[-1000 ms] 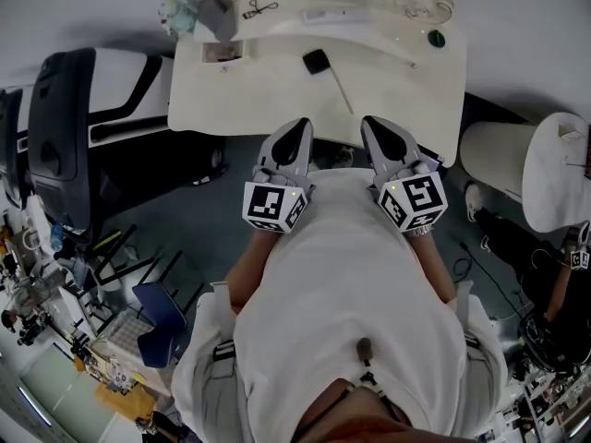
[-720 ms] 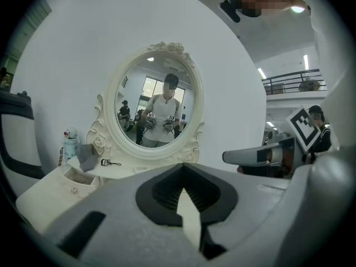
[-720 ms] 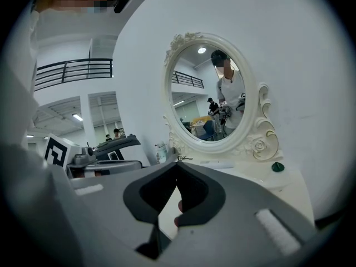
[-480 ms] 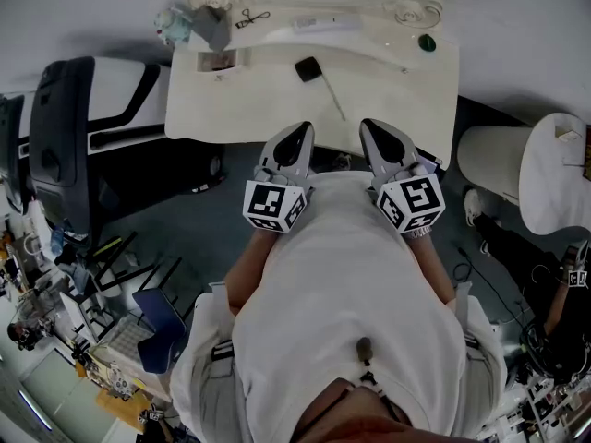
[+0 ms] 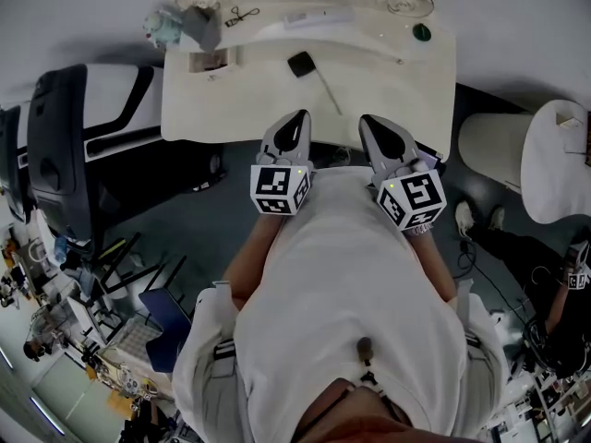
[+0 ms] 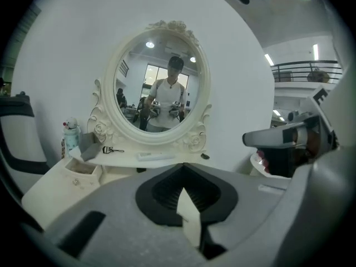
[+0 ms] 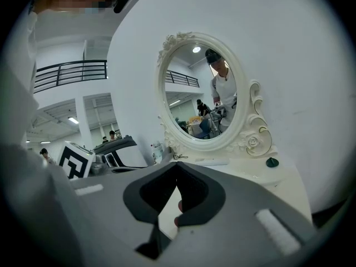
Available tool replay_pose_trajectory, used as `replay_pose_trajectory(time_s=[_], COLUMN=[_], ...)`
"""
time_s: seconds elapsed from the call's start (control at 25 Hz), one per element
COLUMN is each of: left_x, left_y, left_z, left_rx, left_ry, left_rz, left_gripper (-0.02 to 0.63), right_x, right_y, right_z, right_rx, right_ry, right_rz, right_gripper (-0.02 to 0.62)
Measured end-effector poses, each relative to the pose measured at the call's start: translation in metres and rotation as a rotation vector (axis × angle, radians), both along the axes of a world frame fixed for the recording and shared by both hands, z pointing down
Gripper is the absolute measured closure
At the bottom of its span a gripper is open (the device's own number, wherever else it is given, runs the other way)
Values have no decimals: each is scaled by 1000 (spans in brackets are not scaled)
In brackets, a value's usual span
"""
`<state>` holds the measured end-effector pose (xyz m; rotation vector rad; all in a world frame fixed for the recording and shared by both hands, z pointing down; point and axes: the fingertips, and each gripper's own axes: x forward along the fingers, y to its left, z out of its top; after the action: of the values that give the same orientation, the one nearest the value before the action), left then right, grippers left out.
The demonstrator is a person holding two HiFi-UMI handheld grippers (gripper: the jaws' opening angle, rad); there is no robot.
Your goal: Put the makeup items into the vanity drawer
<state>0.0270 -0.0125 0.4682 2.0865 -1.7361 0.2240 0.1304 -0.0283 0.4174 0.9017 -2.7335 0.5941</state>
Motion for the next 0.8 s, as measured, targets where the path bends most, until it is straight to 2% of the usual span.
replay_pose_trajectory(time_s=[0.12, 0.32, 0.48, 0.6, 0.8], left_x=[5, 26, 44, 47, 46], left_y=[-7, -24, -36, -42, -54], left_z=[25, 66, 119, 155, 193], left_rx=[-82, -171, -283, -369, -450], left_ry=[-13, -61, -90, -83, -104], left_rz=[7, 84, 141, 108, -25], left_gripper=[598, 540, 494, 459, 440], right_x=[7, 23, 44, 60, 86], right_y=[0, 0, 3, 5, 7], right_z=[2, 8, 13, 17, 22], right_rx=[-8, -28, -43, -56, -75], right_ry=[11, 32, 47, 52, 61], right_rz=[22, 78, 146, 199, 279], right_gripper=[588, 588, 588, 588, 588])
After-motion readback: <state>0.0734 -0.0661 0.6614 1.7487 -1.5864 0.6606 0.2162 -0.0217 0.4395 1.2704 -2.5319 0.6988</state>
